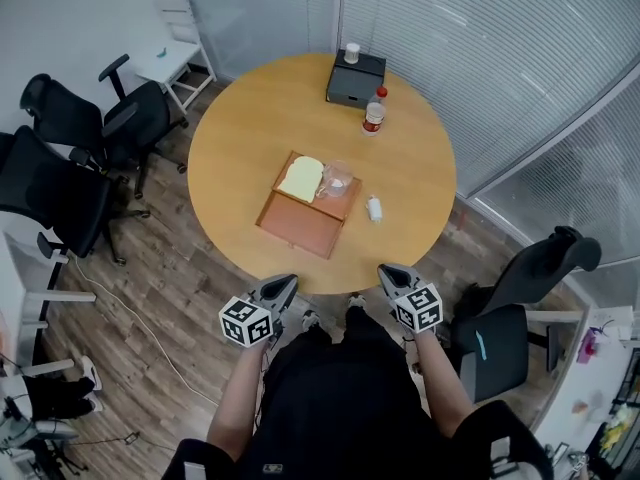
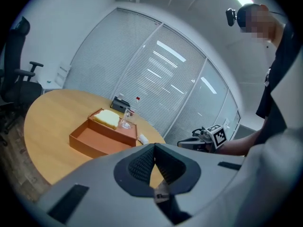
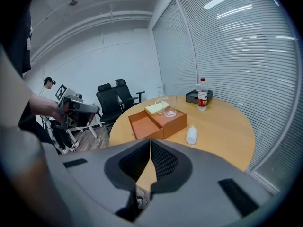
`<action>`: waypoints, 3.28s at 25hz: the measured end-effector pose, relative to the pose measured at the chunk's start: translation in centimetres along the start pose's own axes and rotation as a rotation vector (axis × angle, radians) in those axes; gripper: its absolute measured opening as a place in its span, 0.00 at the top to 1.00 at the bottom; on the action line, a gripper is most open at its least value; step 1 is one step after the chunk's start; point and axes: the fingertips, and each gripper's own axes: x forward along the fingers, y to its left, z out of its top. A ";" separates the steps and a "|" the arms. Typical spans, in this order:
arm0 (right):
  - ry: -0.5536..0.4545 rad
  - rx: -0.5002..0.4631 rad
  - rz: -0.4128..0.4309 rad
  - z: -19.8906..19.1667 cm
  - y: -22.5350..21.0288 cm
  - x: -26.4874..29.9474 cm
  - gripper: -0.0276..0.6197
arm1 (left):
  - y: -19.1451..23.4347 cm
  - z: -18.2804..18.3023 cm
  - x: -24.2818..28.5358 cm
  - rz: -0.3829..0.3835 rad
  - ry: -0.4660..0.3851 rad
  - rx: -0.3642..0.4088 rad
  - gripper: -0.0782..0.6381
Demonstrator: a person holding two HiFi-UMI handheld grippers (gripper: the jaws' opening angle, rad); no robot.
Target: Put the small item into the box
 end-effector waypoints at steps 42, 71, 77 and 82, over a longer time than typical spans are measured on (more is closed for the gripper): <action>0.309 -0.090 0.027 -1.3 -14.4 16.0 0.70 | 1.2 1.0 3.5 0.352 -0.044 -0.144 0.88; 0.226 -0.004 0.070 0.8 -11.1 15.2 0.73 | 2.7 -1.1 -0.3 0.428 -0.145 -0.228 0.88; 0.183 -0.037 0.120 2.7 -7.2 13.8 0.73 | 2.8 -1.0 -1.5 0.415 -0.166 -0.239 0.88; 0.155 -0.171 0.188 4.1 -3.4 14.3 0.73 | 3.1 -1.1 -1.9 0.403 -0.173 -0.245 0.88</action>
